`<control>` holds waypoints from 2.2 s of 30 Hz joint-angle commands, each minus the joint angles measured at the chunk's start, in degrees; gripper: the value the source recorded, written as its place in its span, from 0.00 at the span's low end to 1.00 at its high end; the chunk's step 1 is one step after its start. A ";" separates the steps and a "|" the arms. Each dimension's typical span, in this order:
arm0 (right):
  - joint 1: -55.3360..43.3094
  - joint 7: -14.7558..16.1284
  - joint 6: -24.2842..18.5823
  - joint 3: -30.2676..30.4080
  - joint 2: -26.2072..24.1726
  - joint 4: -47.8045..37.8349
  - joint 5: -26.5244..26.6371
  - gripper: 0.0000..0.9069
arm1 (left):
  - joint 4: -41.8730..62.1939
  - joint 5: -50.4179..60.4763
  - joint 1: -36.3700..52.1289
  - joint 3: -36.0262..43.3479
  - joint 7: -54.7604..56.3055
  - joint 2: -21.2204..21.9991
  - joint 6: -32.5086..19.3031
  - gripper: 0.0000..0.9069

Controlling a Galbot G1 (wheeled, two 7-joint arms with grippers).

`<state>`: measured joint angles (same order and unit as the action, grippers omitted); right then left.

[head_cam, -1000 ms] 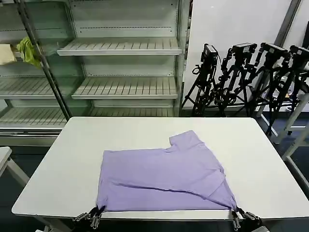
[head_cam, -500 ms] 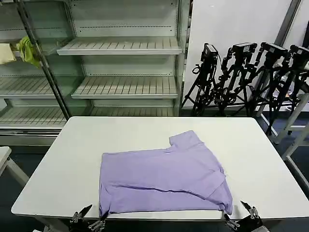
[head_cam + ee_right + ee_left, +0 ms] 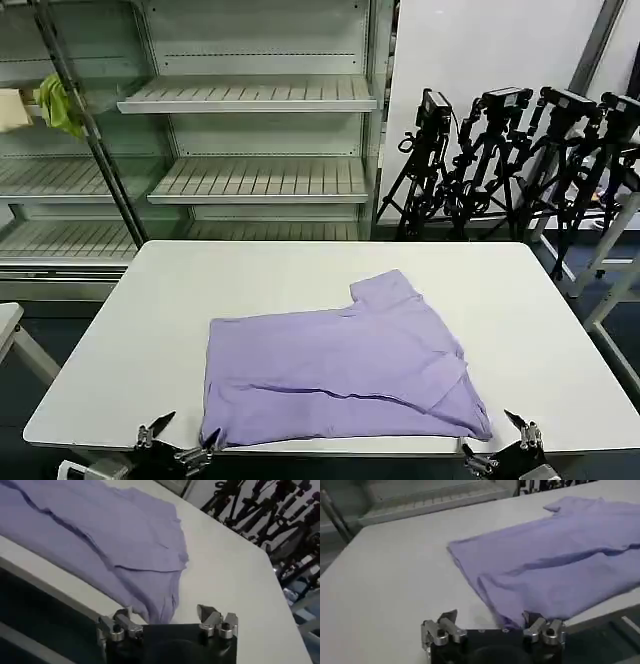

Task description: Fold and organize the clothes.

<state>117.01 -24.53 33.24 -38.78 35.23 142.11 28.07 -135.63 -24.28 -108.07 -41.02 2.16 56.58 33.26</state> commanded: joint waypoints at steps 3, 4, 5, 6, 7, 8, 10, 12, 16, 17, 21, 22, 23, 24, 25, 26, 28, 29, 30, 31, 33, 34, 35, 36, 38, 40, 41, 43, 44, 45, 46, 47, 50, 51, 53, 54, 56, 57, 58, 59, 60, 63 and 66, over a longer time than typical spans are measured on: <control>-0.35 0.10 -0.12 0.00 0.06 0.42 -0.30 1.00 | 0.63 -0.22 1.51 -3.16 0.21 -0.63 -0.28 1.00; -0.55 0.12 -0.12 0.05 0.09 0.51 -0.29 1.00 | 0.31 -0.46 1.45 -4.00 0.24 -0.69 -0.26 1.00; -1.08 0.20 -0.12 0.09 0.17 0.77 -0.22 1.00 | -0.16 -0.98 1.39 -4.89 0.30 -0.77 -0.23 1.00; -1.54 0.24 -0.11 0.08 0.17 0.96 -0.04 1.00 | -0.70 -1.30 1.31 -5.70 0.38 -0.87 -0.22 1.00; -1.98 0.26 -0.10 0.07 0.16 1.21 0.38 1.00 | -1.46 -1.71 1.16 -6.10 0.42 -1.01 -0.18 1.00; -2.31 0.19 -0.08 0.11 0.09 1.37 0.79 1.00 | -2.01 -2.39 1.00 -6.80 0.62 -1.15 -0.15 1.00; -2.61 0.06 -0.08 0.47 -0.27 1.66 1.11 1.00 | -3.36 -3.40 0.48 -7.56 0.89 -1.60 -0.11 1.00; -2.61 0.06 -0.08 0.66 -0.60 1.88 1.31 1.00 | -4.48 -4.15 -0.44 -7.56 1.08 -1.80 -0.11 1.00; -4.22 -0.04 -0.06 1.09 -1.08 2.01 2.66 1.00 | -6.10 -6.85 -1.25 -7.15 1.29 -1.48 -0.14 1.00; -4.71 -0.04 -0.07 1.25 -1.22 1.90 2.96 1.00 | -6.50 -7.38 -1.06 -7.04 1.26 -1.45 -0.15 1.00; -8.03 -0.07 -0.10 2.49 -1.32 0.88 4.65 1.00 | -5.98 -10.29 2.29 -6.55 1.19 -1.78 -0.18 1.00; -11.84 -0.38 -0.10 3.24 -1.08 0.17 6.13 1.00 | -5.41 -11.07 3.80 -6.34 1.19 -1.91 -0.19 1.00; -16.16 -0.45 -0.13 3.66 -0.67 -0.79 7.32 1.00 | -4.71 -11.86 5.85 -6.21 1.13 -2.00 -0.21 1.00; -18.14 -0.26 -0.16 3.71 0.02 -1.54 8.36 1.00 | -4.13 -13.66 7.43 -6.13 1.13 -2.16 -0.23 1.00; -21.15 0.24 -0.20 3.64 0.42 -2.74 10.36 1.00 | -2.61 -15.50 11.57 -5.96 1.24 -2.27 -0.23 1.00; -24.45 0.97 -0.49 3.89 0.85 -4.64 11.39 1.00 | -1.91 -15.56 13.11 -5.72 1.20 -2.34 -0.24 1.00; -30.23 2.99 -1.71 5.11 1.87 -7.57 11.60 1.00 | 1.67 -16.96 17.68 -4.33 1.63 -2.49 -0.20 1.00; -35.00 3.88 -1.88 6.24 2.83 -11.08 12.55 1.00 | 2.59 -17.36 20.27 -3.48 2.03 -2.42 -0.20 1.00; -39.72 4.41 -2.02 7.43 3.56 -13.98 14.01 1.00 | 5.40 -17.32 23.69 -2.33 2.01 -2.30 -0.20 1.00; -41.80 4.77 -2.16 7.91 3.86 -15.40 14.41 1.00 | 6.80 -17.39 24.64 -1.45 2.02 -2.27 -0.20 1.00; -48.31 6.94 -2.71 10.47 4.34 -20.17 15.68 1.00 | 10.91 -17.26 29.45 0.59 1.73 -1.96 -0.18 1.00; -49.24 6.95 -2.71 10.92 4.55 -21.26 16.11 1.00 | 11.85 -17.25 30.50 1.28 1.78 -1.75 -0.17 1.00; -52.88 7.25 -2.28 12.79 5.08 -23.94 17.25 1.00 | 13.85 -17.22 32.26 1.94 1.77 -1.50 -0.16 1.00; -56.39 8.20 -2.26 15.08 5.42 -26.04 17.29 1.00 | 16.04 -17.24 34.34 3.09 1.72 -1.17 -0.15 1.00; -61.93 8.74 -1.61 17.70 5.86 -29.71 17.57 1.00 | 18.10 -17.28 36.15 4.05 1.66 -1.02 -0.16 1.00; -67.10 9.78 -1.12 21.47 6.41 -33.34 17.62 1.00 | 20.94 -17.31 38.01 5.32 1.61 -1.09 -0.18 1.00; -69.24 10.04 -1.05 22.83 6.84 -35.25 17.54 1.00 | 22.00 -17.31 38.61 6.00 1.50 -1.22 -0.18 1.00; -72.79 11.15 -1.18 25.85 8.06 -38.45 16.41 1.00 | 23.49 -17.32 39.72 7.02 1.45 -1.40 -0.20 1.00; -75.03 11.73 -1.21 27.35 9.32 -40.73 15.51 1.00 | 24.10 -17.30 40.16 7.60 1.43 -1.46 -0.21 1.00; -76.52 12.14 -1.15 28.81 10.28 -43.01 15.02 1.00 | 24.30 -17.28 40.44 8.11 1.39 -1.45 -0.21 1.00; -77.10 12.29 -1.10 29.27 10.64 -43.70 14.84 1.00 | 24.42 -17.23 40.51 8.27 1.39 -1.41 -0.21 1.00; -79.59 13.42 -1.06 30.99 12.03 -46.08 13.78 1.00 | 24.38 -17.24 40.56 8.62 1.38 -1.30 -0.20 1.00; -83.57 17.12 -0.46 34.14 14.25 -49.92 11.56 1.00 | 23.40 -17.51 40.10 8.98 1.23 -1.13 -0.13 1.00; -84.69 18.50 -0.36 34.67 14.59 -50.89 11.24 1.00 | 23.03 -17.60 39.88 9.06 1.12 -1.03 -0.11 1.00; -87.38 23.26 -0.58 36.08 15.71 -53.92 9.29 1.00 | 22.39 -18.03 39.69 9.23 1.09 -0.79 -0.08 1.00; -89.37 26.16 -1.46 37.18 16.43 -56.54 7.84 1.00 | 22.18 -18.03 39.64 9.44 1.06 -0.63 -0.07 1.00; -91.90 32.32 -3.93 38.01 17.56 -60.04 5.58 1.00 | 21.85 -18.14 39.50 9.81 1.10 -0.38 -0.08 1.00; -93.01 34.76 -5.24 38.60 17.98 -61.44 5.03 1.00 | 21.63 -18.09 39.44 9.98 1.10 -0.25 -0.08 0.99; -94.17 37.02 -5.99 39.01 18.55 -62.76 3.86 1.00 | 21.49 -18.11 39.39 10.15 1.14 -0.14 -0.09 0.98; -95.13 38.19 -6.32 39.46 19.11 -64.40 3.06 1.00 | 21.46 -18.09 39.38 10.27 1.16 0.00 -0.08 0.98; -96.17 39.14 -6.81 39.82 19.74 -65.63 3.01 1.00 | 21.47 -18.01 39.39 10.41 1.17 0.10 -0.11 0.98; -97.94 41.02 -7.65 40.38 21.95 -70.06 2.76 1.00 | 21.54 -17.80 39.28 10.87 1.24 0.64 -0.11 0.97; -98.19 40.58 -7.89 40.28 23.95 -71.97 3.35 1.00 | 21.44 -17.55 39.03 11.18 1.32 1.18 -0.11 0.92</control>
<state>27.12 7.95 27.76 -2.16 55.10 80.29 33.97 -115.09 -41.67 -70.48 -30.73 3.47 57.55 33.15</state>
